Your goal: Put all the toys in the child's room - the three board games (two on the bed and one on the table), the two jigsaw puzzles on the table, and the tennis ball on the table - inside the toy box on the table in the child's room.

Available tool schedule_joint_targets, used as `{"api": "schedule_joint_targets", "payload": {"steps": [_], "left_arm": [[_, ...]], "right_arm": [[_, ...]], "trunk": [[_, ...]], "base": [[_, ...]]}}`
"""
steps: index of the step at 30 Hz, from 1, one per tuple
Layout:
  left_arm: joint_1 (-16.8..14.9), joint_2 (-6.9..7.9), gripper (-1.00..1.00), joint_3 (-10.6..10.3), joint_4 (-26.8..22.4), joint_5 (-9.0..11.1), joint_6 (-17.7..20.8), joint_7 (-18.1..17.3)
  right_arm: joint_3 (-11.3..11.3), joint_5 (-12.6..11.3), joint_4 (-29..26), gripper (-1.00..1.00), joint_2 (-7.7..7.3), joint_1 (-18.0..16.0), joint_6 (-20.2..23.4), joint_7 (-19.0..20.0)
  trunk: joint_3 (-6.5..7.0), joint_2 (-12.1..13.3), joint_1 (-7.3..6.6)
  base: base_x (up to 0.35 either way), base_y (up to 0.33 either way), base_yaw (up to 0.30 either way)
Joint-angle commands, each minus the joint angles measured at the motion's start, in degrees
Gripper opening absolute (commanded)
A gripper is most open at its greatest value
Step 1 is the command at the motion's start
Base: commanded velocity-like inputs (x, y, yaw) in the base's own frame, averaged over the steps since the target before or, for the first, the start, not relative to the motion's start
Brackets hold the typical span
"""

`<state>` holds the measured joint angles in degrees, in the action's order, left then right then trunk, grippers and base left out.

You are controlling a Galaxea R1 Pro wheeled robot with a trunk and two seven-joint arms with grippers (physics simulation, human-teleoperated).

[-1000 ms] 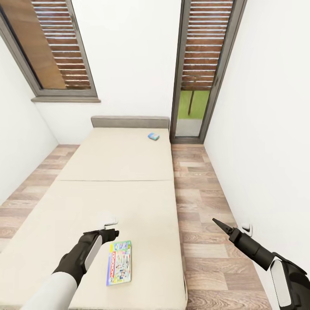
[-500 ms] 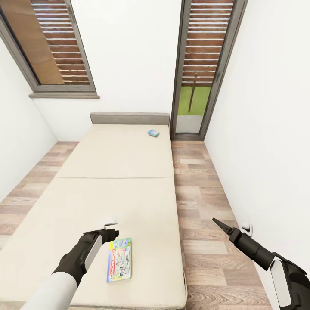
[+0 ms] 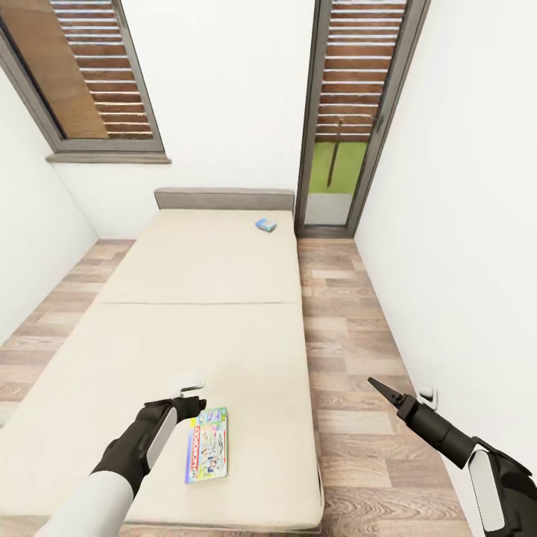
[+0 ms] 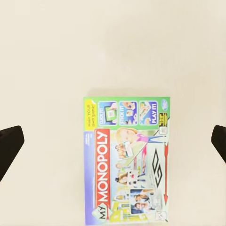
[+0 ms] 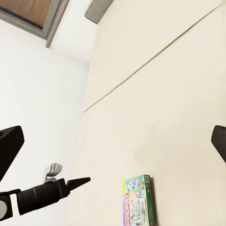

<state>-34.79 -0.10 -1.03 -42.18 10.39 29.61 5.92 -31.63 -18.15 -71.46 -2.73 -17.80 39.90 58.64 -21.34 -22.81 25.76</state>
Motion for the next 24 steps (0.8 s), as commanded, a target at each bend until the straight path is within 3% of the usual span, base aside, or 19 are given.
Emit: {"api": "schedule_joint_targets", "payload": {"steps": [1, 24], "left_arm": [[-0.02, 0.01, 1.00, -0.13, -0.10, 0.61, 0.27, 0.51], [-0.02, 0.01, 1.00, -0.20, -0.10, 0.60, 0.19, 0.55]], "right_arm": [[-0.05, -0.20, 0.00, 1.00, 0.00, -0.04, 0.36, 0.07], [-0.02, -0.20, 0.00, 1.00, 0.01, -0.01, 0.27, 0.07]], "trunk": [[-0.19, -0.10, 0.03], [-2.36, -0.10, 0.03]], "base": [[0.000, 0.000, 0.000], [0.000, 0.000, 0.000]]}}
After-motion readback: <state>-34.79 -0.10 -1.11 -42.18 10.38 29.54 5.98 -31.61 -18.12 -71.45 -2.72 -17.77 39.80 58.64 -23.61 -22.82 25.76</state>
